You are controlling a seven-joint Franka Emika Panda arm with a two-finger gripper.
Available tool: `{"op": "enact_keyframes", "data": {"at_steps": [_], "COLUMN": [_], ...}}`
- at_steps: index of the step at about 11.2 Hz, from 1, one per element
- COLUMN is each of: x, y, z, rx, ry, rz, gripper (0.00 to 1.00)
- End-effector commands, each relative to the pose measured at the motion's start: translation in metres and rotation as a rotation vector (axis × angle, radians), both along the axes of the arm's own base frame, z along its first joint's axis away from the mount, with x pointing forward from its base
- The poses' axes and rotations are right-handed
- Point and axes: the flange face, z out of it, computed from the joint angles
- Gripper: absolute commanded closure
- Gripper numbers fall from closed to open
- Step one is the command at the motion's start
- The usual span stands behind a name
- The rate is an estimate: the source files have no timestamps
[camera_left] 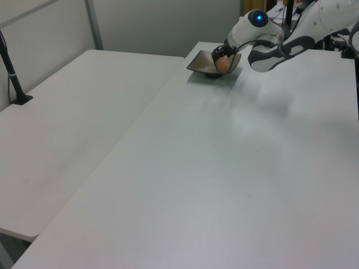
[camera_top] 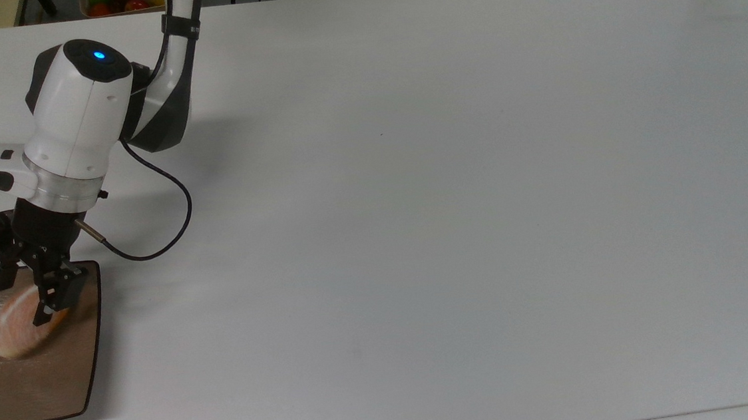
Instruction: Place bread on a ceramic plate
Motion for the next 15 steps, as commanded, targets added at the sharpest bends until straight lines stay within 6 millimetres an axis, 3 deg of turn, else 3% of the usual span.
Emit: {"op": "enact_keyframes", "data": {"at_steps": [1, 5, 9, 15], "x": [-0.003, -0.003, -0.016, -0.037], "y": [0.007, 0.005, 0.013, 0.083], "z": [-0.002, 0.004, 0.039, 0.083], "rx": [-0.029, -0.025, -0.001, 0.056], "ry": [0.008, 0.001, 0.000, 0.315], "rz": [0.031, 0.023, 0.012, 0.110], "gripper": [0.08, 0.00, 0.00, 0.00]}}
